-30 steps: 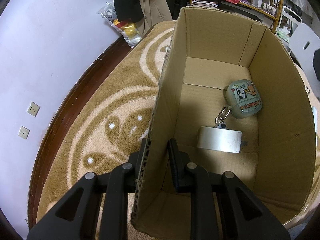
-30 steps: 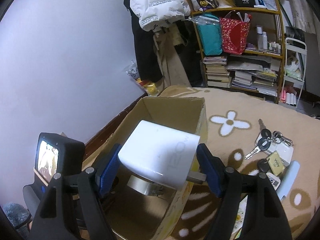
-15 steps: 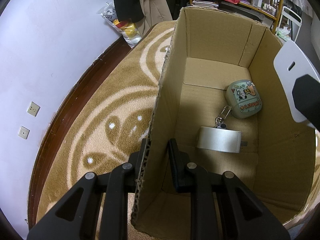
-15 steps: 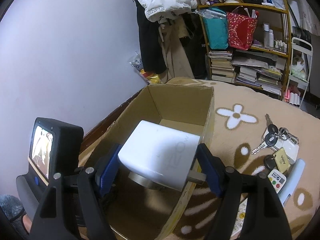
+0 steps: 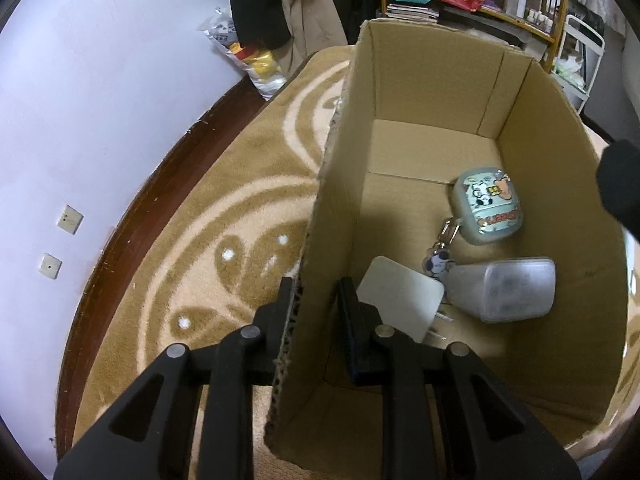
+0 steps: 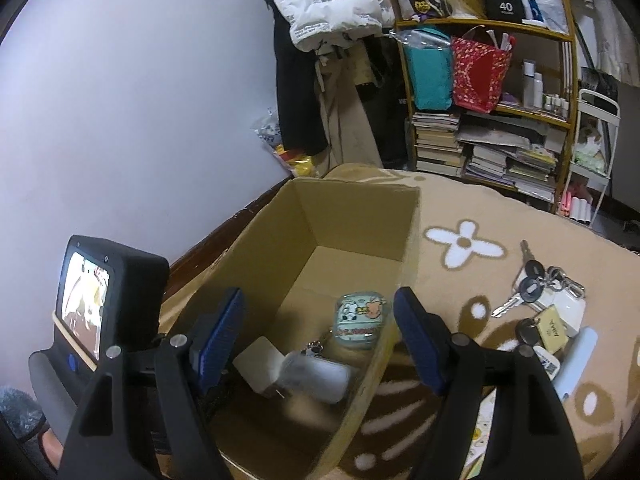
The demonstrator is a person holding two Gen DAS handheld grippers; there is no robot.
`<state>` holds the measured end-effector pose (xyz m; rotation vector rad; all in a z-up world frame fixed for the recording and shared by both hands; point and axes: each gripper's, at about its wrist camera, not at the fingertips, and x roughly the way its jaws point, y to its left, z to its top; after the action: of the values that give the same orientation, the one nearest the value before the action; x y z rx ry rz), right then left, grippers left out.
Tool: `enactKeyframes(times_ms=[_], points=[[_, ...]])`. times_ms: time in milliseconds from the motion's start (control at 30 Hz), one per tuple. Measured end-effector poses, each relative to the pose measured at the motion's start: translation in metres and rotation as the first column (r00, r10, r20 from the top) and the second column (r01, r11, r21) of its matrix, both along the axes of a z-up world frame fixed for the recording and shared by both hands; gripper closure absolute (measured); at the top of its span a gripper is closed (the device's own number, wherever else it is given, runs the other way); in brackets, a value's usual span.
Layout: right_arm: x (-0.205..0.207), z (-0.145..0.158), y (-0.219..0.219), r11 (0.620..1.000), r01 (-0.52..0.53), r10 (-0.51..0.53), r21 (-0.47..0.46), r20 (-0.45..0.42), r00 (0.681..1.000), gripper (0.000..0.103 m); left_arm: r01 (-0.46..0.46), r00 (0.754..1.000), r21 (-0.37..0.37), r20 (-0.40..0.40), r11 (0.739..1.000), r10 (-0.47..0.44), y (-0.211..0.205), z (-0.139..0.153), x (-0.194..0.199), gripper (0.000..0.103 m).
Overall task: Organize rigid objects
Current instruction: 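Withdraw the open right gripper back toward the remaining items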
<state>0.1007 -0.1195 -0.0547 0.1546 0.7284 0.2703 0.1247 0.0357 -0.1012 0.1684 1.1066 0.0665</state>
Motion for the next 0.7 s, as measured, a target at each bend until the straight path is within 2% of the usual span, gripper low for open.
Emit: enactKeyframes(times_ms=[167, 233, 467, 700], points=[[-0.004, 0.010, -0.015, 0.997, 0.069, -0.069, -0.017, 0.024, 0.997, 0.009, -0.001, 1.000, 0.002, -0.004, 1.000, 0.001, 0.001, -0.001, 0.001, 0.084], [-0.004, 0.012, -0.022, 0.994, 0.103, -0.102, -0.029, 0.029, 0.994, 0.001, -0.002, 1.000, -0.001, -0.003, 1.000, 0.002, 0.002, 0.000, 0.002, 0.084], [-0.007, 0.011, -0.055, 0.966, 0.231, -0.229, -0.120, 0.033, 0.973, 0.000, 0.000, 1.000, 0.005, -0.001, 1.000, 0.000, 0.001, -0.001, 0.002, 0.084], [-0.010, 0.003, -0.093, 0.932, 0.340, -0.339, -0.126, 0.032, 0.940, 0.000, 0.000, 1.000, 0.004, 0.000, 1.000, 0.000, 0.001, -0.001, 0.002, 0.084]])
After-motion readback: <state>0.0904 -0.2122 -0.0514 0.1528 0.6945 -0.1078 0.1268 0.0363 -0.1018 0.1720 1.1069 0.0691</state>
